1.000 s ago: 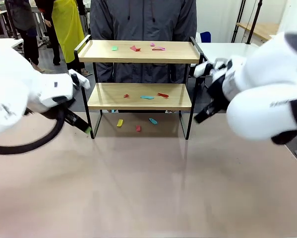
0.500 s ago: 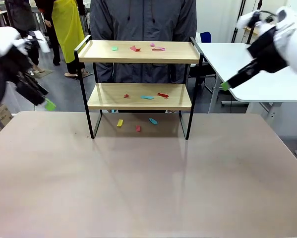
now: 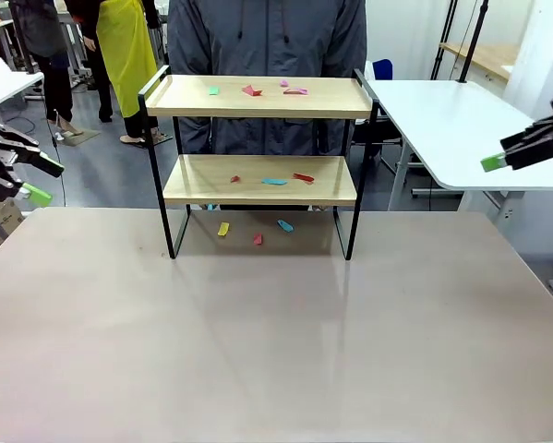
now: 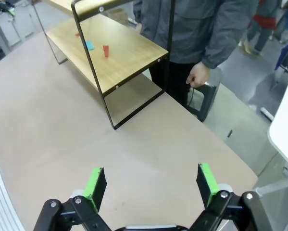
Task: Clean the shelf.
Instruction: Pick up the Duster handed by the human.
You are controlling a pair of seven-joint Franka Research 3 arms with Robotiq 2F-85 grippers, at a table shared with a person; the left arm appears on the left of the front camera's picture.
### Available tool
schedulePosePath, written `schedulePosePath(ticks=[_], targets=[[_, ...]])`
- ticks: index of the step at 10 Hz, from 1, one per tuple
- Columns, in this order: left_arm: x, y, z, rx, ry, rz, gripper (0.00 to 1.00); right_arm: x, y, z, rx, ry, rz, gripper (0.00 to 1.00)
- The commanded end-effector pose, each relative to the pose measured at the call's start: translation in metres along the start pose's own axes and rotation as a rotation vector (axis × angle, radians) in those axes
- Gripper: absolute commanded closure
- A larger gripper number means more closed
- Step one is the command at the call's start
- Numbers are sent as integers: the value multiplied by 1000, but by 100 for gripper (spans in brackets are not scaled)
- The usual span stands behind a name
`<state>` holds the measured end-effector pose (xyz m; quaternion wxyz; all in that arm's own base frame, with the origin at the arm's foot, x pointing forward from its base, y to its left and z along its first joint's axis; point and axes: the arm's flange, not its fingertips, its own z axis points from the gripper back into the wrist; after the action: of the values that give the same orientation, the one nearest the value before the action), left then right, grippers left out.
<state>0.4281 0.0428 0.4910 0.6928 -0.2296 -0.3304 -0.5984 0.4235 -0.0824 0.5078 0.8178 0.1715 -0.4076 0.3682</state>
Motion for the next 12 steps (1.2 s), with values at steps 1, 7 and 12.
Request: schedulePosePath(ticks=[1,7,12], targets=[[-19,35,-9,-11,-56,-22,0,-11,-18,-9,62,-36,79,0],[-16,13,-3,1,-26,-13,0,-13,-8,1,25,-22,28,0],[-69,70,-3,-108,-159,-45,0,-39,-74,-23,170,-150,25,0]])
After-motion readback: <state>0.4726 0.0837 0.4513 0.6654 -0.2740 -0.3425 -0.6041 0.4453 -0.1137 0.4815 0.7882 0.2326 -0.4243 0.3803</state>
